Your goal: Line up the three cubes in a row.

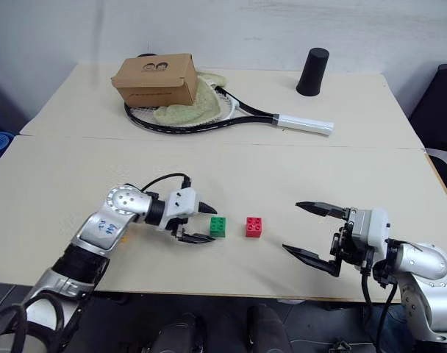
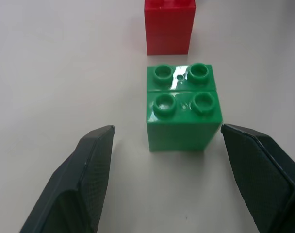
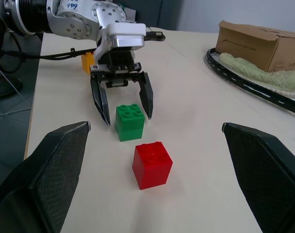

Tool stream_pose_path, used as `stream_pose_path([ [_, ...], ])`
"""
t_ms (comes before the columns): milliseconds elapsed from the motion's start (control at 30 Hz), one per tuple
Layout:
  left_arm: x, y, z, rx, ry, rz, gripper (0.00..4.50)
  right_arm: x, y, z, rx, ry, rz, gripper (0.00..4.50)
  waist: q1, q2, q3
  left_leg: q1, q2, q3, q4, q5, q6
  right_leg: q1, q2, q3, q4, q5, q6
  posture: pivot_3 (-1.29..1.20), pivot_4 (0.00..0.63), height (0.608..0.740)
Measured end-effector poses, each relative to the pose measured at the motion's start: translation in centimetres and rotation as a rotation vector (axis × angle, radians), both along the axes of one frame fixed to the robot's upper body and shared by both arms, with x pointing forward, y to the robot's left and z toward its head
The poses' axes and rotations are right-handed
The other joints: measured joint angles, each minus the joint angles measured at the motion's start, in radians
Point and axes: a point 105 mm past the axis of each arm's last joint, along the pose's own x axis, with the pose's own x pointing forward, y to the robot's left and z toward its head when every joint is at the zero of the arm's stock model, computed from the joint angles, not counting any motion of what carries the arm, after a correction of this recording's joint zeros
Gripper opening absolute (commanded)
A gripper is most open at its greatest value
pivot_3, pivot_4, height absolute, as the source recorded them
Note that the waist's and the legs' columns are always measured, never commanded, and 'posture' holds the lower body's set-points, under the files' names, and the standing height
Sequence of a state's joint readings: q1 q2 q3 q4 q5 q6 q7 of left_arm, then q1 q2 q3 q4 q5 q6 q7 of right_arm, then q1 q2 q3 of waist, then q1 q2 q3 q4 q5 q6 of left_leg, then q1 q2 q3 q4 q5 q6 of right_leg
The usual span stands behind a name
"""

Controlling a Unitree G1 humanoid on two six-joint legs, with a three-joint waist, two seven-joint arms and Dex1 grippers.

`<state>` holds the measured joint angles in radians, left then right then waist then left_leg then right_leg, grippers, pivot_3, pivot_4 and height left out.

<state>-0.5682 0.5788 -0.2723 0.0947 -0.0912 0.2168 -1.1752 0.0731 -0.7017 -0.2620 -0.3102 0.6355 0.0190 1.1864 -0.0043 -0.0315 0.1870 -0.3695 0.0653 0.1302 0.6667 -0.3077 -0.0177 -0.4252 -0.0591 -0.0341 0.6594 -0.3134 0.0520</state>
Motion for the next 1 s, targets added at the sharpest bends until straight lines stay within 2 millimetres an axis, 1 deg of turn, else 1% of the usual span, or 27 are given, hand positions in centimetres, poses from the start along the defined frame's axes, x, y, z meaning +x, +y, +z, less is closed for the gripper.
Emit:
stream_pose_path([
  [67, 0.0, 0.8, 1.0, -0.046, -0.019, 0.007, 3.69, 0.0, 0.0, -0.1, 0.004, 0.001, 0.0, 4.5, 0.001, 0.0, 0.0, 0.0, 0.0, 0.0, 0.0, 0.0, 0.0, 0.0, 0.0, 0.0, 0.0, 0.0, 0.0, 0.0, 0.15, 0.74],
  [133, 0.0, 1.1, 2.1, -0.104, -0.029, 0.007, 3.69, 0.1, -0.1, -0.1, 0.005, 0.0, 0.0, 4.5, 0.001, 0.0, 0.0, 0.0, 0.0, 0.0, 0.0, 0.0, 0.0, 0.0, -0.001, 0.0, 0.0, 0.0, 0.0, 0.0, 0.15, 0.74],
  [233, -0.5, 1.5, 4.2, -0.199, -0.05, -0.012, 3.69, 0.2, -0.4, -0.3, 0.007, 0.001, -0.005, 4.5, 0.002, 0.0, 0.0, -0.001, 0.0, 0.0, 0.0, 0.0, 0.0, 0.0, -0.001, -0.001, 0.0, 0.0, 0.0, 0.0, 0.15, 0.74],
  [300, -0.9, 2.3, 5.5, -0.234, -0.074, -0.023, 3.69, 0.3, -0.5, -0.4, 0.008, 0.008, -0.005, 4.5, 0.002, 0.0, 0.0, 0.0, 0.0, 0.0, 0.0, 0.0, 0.0, 0.0, -0.001, -0.001, 0.0, 0.0, 0.0, 0.0, 0.15, 0.74],
  [367, -1.3, 3.5, 6.5, -0.257, -0.092, -0.03, 3.69, 0.2, -0.5, -0.5, 0.01, 0.017, -0.002, 4.5, -0.003, 0.0, 0.0, 0.0, 0.0, 0.0, 0.0, 0.0, 0.0, 0.0, 0.0, -0.001, 0.0, 0.0, 0.0, 0.0, 0.15, 0.74],
  [400, -1.5, 4.5, 7.3, -0.279, -0.101, -0.022, 3.69, 0.2, -0.6, -0.6, 0.011, 0.022, 0.002, 4.5, -0.006, 0.0, 0.0, 0.0, 0.001, 0.0, 0.0, 0.0, 0.0, 0.0, 0.0, -0.001, 0.0, 0.0, 0.0, 0.0, 0.15, 0.74],
  [500, -1.7, 7.1, 8.7, -0.304, -0.123, 0.042, 3.69, 0.3, -0.8, -0.8, 0.013, 0.036, 0.008, 4.5, -0.008, 0.0, 0.0, 0.0, 0.001, 0.0, -0.001, 0.0, 0.0, 0.0, 0.0, -0.001, 0.0, 0.0, 0.0, 0.0, 0.15, 0.74],
  [600, -2.2, 11.0, 8.9, -0.301, -0.134, 0.185, 3.69, 0.8, -0.4, -0.6, 0.014, 0.024, 0.039, 4.5, -0.022, 0.0, 0.0, 0.0, 0.001, 0.0, -0.001, 0.0, 0.0, 0.0, -0.001, -0.001, 0.0, 0.0, 0.0, 0.0, 0.15, 0.74],
  [633, -2.4, 12.4, 8.6, -0.293, -0.124, 0.239, 3.69, 1.0, -0.3, -0.5, 0.02, 0.018, 0.042, 4.5, -0.025, 0.0, 0.0, 0.001, 0.001, 0.0, -0.001, 0.0, 0.0, 0.0, -0.001, -0.001, 0.0, 0.0, -0.001, 0.0, 0.15, 0.74],
  [667, -2.8, 14.3, 8.0, -0.284, -0.118, 0.308, 3.69, 1.1, -0.3, -0.5, 0.026, 0.018, 0.047, 4.5, -0.029, 0.0, 0.0, 0.001, 0.001, 0.0, -0.002, 0.0, 0.0, -0.001, -0.001, -0.001, 0.0, -0.001, -0.001, 0.0, 0.15, 0.74],
  [767, -4.5, 19.5, 6.5, -0.267, -0.103, 0.517, 4.26, 1.5, 0.2, -0.8, 0.044, 0.029, 0.075, 4.5, -0.033, 0.0, 0.0, 0.0, 0.002, 0.0, -0.003, 0.0, -0.001, -0.002, -0.001, -0.002, 0.0, -0.001, -0.002, 0.0, 0.15, 0.74],
  [800, -5.6, 21.4, 6.0, -0.264, -0.096, 0.602, 4.47, 1.6, 0.5, -0.7, 0.052, 0.02, 0.091, 4.5, -0.037, 0.0, 0.0, 0.0, 0.003, 0.001, -0.003, -0.001, -0.001, -0.002, -0.001, -0.002, -0.001, -0.001, -0.002, 0.0, 0.15, 0.74],
  [833, -6.5, 22.7, 5.6, -0.266, -0.086, 0.664, 4.47, 1.6, 0.5, -0.6, 0.054, 0.013, 0.096, 4.5, -0.037, 0.0, 0.0, 0.0, 0.003, 0.001, -0.003, -0.002, 0.0, -0.002, -0.002, -0.002, -0.001, -0.001, -0.002, 0.0, 0.15, 0.74],
  [867, -8.2, 24.7, 5.2, -0.257, -0.082, 0.76, 4.47, 1.7, 0.8, -0.5, 0.055, 0.005, 0.116, 4.5, -0.04, 0.0, 0.0, 0.0, 0.003, 0.001, -0.003, -0.003, 0.002, -0.002, -0.002, -0.002, -0.001, -0.001, -0.002, 0.0, 0.15, 0.74],
  [900, -9.6, 26.2, 4.8, -0.252, -0.072, 0.834, 4.47, 1.8, 0.9, -0.5, 0.054, -0.001, 0.129, 4.5, -0.04, 0.0, 0.0, 0.0, 0.003, 0.0, -0.003, -0.004, 0.003, -0.002, -0.003, -0.003, -0.001, -0.001, -0.002, 0.0, 0.15, 0.74],
  [967, -12.3, 28.2, 3.9, -0.234, -0.059, 0.944, 4.47, 2.0, 1.6, -0.4, 0.065, -0.011, 0.164, 4.5, -0.039, -0.001, -0.001, 0.0, 0.003, 0.0, -0.003, -0.005, 0.005, -0.001, -0.003, -0.003, -0.002, -0.001, -0.002, 0.0, 0.15, 0.74],
  [1000, -13.8, 28.9, 3.2, -0.227, -0.042, 0.995, 4.47, 2.0, 1.9, -0.3, 0.067, -0.026, 0.186, 4.5, -0.039, -0.001, -0.001, 0.0, 0.002, 0.0, -0.003, -0.006, 0.006, -0.001, -0.004, -0.003, -0.002, -0.001, -0.002, 0.0, 0.15, 0.74],
])
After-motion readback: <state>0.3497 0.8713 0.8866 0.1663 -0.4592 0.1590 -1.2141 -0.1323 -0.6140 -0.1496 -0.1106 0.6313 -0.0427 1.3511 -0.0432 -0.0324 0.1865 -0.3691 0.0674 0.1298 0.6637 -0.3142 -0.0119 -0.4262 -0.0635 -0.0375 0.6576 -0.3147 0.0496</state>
